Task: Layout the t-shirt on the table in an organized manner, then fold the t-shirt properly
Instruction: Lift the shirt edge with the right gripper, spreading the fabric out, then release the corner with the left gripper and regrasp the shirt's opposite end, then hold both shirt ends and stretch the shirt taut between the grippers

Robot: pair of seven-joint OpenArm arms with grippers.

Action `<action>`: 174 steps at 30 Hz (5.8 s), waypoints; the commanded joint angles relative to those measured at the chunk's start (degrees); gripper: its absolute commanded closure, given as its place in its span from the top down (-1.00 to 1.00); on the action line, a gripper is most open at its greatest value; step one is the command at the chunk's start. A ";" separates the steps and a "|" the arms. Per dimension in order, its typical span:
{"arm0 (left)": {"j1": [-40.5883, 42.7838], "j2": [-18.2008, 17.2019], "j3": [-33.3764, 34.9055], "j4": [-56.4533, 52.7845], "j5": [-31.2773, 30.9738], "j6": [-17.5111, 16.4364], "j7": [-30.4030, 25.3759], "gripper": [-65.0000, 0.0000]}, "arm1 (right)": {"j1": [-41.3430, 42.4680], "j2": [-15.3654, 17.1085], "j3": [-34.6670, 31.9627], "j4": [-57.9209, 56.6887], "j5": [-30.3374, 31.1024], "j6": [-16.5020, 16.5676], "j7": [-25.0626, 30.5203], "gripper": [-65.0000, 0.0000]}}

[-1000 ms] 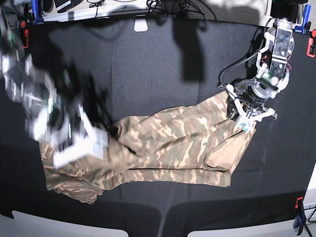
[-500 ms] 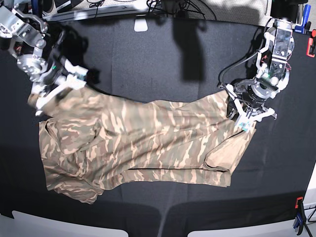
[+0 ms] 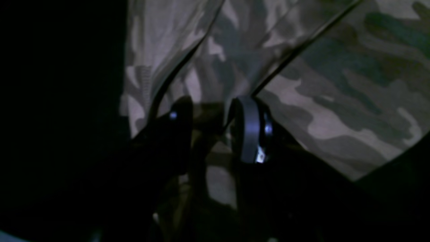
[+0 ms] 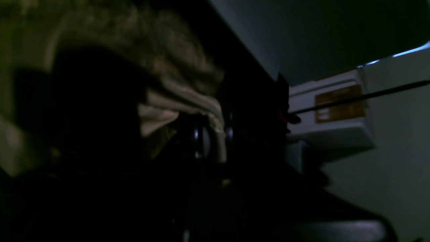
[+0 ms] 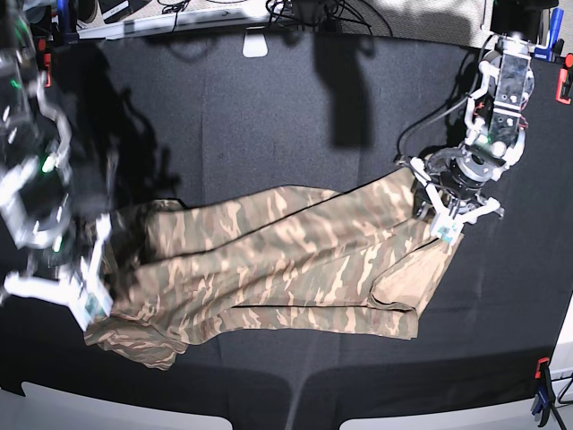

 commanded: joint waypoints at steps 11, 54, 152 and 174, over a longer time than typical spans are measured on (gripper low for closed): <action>-0.92 -0.31 -0.26 15.69 -10.95 -0.02 1.38 -0.40 | 5.01 -12.24 0.42 0.74 6.05 2.93 4.94 -1.00; 16.79 -1.46 -0.26 10.16 23.37 -2.82 -2.95 -0.27 | 22.16 -18.95 0.63 -28.70 -8.13 6.78 4.39 -1.00; -44.94 -3.37 7.43 -56.59 -33.38 -0.94 8.00 -0.32 | 21.64 -19.12 3.19 -30.40 -8.72 3.63 -4.09 -1.00; -44.92 -3.19 -2.69 -61.11 -46.93 -15.26 15.28 -0.32 | 21.66 -19.12 3.19 -30.40 -5.75 4.44 -3.82 -1.00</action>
